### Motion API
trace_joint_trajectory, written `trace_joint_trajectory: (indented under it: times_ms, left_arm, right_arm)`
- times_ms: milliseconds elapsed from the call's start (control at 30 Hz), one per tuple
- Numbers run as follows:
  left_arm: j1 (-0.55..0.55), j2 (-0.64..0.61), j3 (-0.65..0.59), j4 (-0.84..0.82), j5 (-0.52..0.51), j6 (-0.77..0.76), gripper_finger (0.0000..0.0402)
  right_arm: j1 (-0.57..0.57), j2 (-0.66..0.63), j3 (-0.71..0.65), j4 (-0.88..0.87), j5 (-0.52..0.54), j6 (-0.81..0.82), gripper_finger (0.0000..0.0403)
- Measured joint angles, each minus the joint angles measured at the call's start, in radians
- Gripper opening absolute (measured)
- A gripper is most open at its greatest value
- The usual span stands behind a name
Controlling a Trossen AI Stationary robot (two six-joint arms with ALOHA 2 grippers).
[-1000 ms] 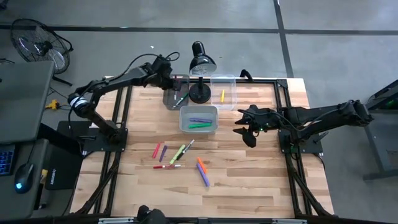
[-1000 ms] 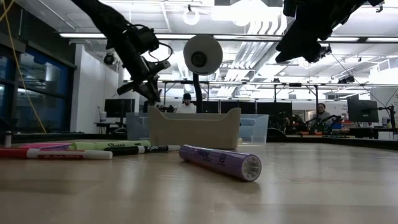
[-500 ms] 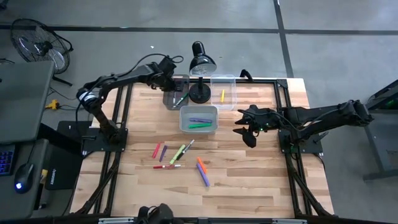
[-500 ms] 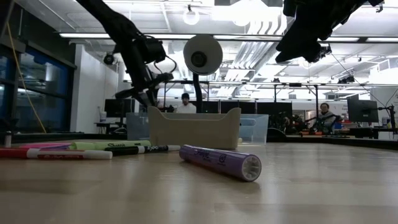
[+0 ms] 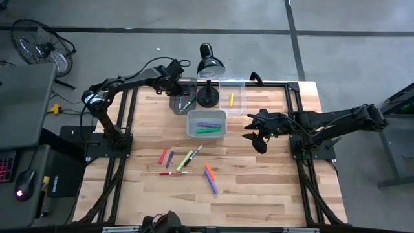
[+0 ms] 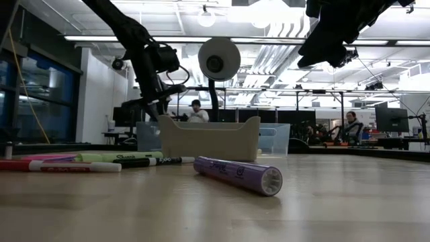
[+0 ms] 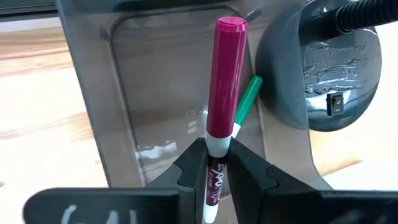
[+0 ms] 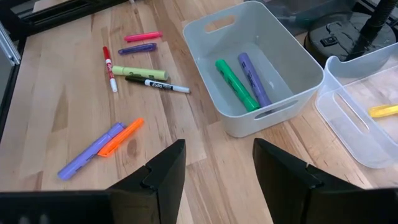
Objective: Pick & Place Markers
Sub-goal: Put the medium maroon marker into the black bin, then put the small pink marker into the transparent bin
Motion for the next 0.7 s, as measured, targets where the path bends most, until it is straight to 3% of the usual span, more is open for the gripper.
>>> trace_joint_trajectory:
  times_ms: [333, 700]
  left_arm:
    - [0.000, 0.000, 0.000, -0.006, 0.029, 0.022, 0.0058]
    - [0.000, 0.000, 0.000, -0.007, 0.073, 0.060, 0.0140]
  right_arm:
    - [0.000, 0.000, 0.000, 0.000, 0.000, 0.000, 0.0176]
    - [0.000, 0.000, 0.000, -0.008, -0.003, 0.000, 0.0176]
